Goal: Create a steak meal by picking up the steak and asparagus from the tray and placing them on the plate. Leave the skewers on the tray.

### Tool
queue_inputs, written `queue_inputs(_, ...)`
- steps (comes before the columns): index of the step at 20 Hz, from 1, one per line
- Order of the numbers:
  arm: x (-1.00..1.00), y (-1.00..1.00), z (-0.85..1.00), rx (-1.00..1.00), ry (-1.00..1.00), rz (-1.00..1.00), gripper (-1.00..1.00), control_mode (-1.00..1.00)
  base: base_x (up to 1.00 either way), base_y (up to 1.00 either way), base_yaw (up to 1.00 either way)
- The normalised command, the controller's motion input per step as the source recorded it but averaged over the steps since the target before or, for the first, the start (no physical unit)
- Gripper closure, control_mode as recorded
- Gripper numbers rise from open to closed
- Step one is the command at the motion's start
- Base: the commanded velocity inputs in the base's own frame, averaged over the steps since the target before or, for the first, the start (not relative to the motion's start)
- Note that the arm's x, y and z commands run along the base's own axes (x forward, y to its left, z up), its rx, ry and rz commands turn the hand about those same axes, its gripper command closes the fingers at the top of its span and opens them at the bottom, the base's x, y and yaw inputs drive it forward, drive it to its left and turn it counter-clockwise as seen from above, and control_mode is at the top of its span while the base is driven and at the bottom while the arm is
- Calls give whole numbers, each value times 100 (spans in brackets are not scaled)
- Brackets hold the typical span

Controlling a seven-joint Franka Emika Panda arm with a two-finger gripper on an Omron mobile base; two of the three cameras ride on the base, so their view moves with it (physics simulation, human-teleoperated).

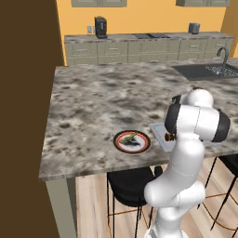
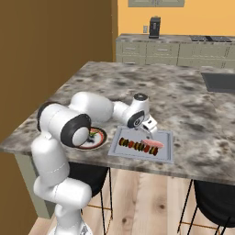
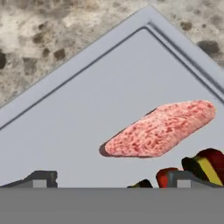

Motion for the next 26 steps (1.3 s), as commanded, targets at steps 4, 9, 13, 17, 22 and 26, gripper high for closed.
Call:
queue_inputs(4, -3, -83, -2, 0, 3, -2, -100, -100, 0, 0, 0)
queue_inputs(9, 0, -57, -9, 0, 3, -2, -100, -100, 0, 0, 0)
queue_inputs(13, 0, -8, -22, 0, 0, 0, -100, -100, 0, 0, 0)
queue_inputs(17, 0, 0, -32, 0, 0, -3, -100, -100, 0, 0, 0)
queue_inputs(22, 0, 0, -32, 0, 0, -6, -100, -100, 0, 0, 0)
queue_inputs(26, 0, 0, -23, 0, 0, -9, -100, -100, 0, 0, 0)
